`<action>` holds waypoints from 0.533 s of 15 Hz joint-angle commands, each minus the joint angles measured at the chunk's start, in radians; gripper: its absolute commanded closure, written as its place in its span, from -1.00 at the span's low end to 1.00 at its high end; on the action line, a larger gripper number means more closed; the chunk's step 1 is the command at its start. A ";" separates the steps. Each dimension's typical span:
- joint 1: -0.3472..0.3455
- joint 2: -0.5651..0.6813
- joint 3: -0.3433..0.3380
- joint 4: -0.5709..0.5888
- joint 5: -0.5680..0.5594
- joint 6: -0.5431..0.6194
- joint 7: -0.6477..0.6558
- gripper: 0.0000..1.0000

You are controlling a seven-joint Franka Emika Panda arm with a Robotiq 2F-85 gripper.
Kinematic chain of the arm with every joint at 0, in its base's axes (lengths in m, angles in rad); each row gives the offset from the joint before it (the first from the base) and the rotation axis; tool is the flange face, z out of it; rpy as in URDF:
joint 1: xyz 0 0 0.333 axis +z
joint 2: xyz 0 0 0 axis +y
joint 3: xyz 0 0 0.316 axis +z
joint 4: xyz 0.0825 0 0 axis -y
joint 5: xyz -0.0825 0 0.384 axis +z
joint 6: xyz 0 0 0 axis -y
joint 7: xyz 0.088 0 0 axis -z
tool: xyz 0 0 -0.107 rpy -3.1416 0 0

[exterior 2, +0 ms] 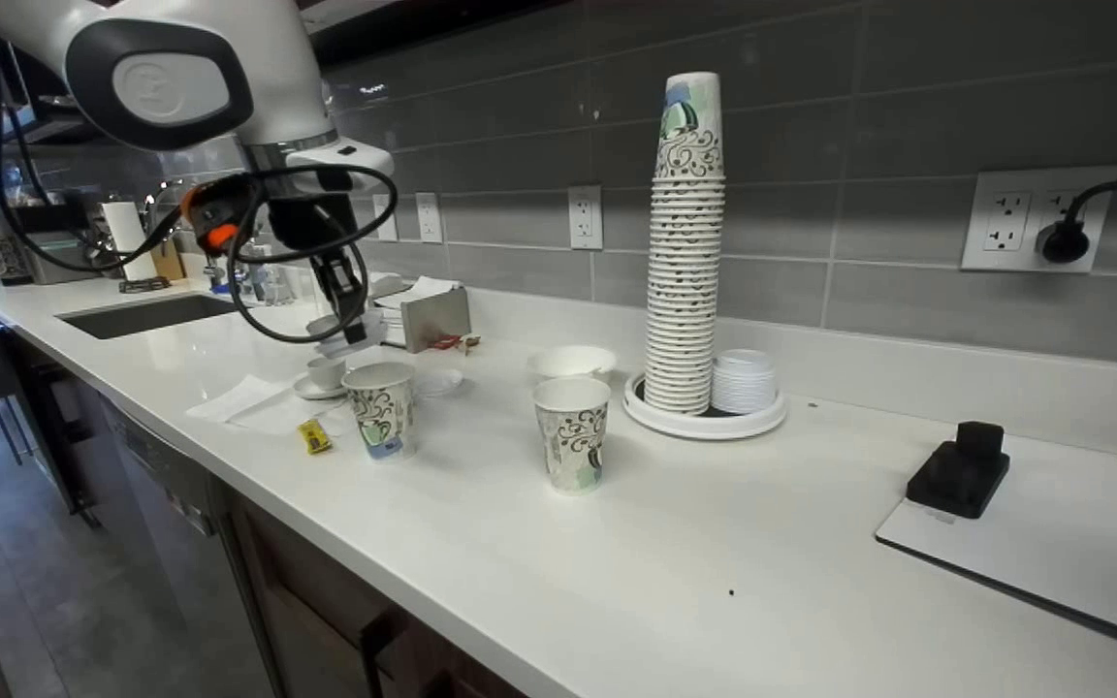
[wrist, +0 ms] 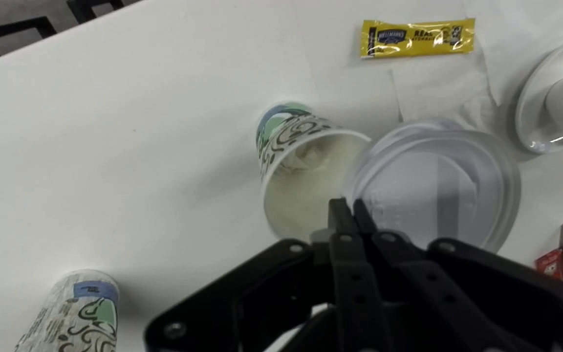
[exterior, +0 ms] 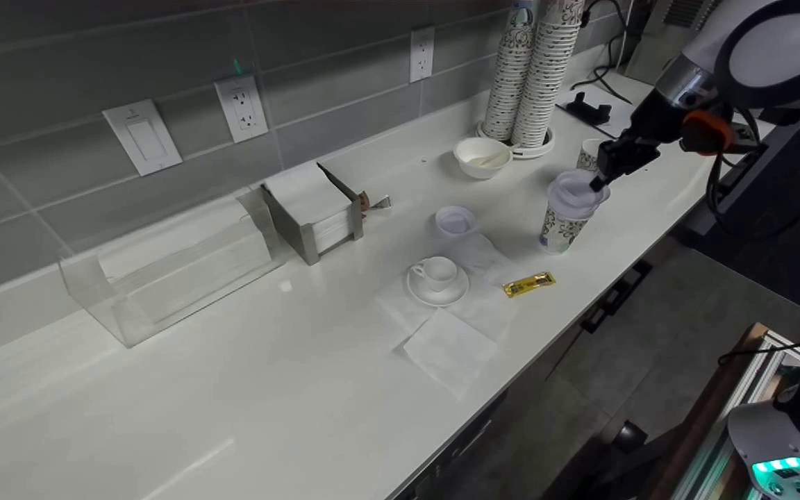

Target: Move the lid from the right cup to the left cup

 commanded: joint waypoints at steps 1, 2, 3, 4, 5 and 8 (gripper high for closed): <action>-0.006 -0.015 -0.019 -0.035 0.075 0.029 -0.024 0.99; -0.008 -0.009 -0.030 -0.031 0.088 0.027 -0.032 0.99; -0.013 -0.007 -0.034 -0.029 0.095 0.029 -0.031 0.99; -0.020 -0.005 -0.038 -0.028 0.097 0.033 -0.026 0.99; -0.031 -0.001 -0.041 -0.026 0.092 0.036 -0.014 0.99; -0.041 0.015 -0.058 -0.011 0.093 0.014 -0.024 0.99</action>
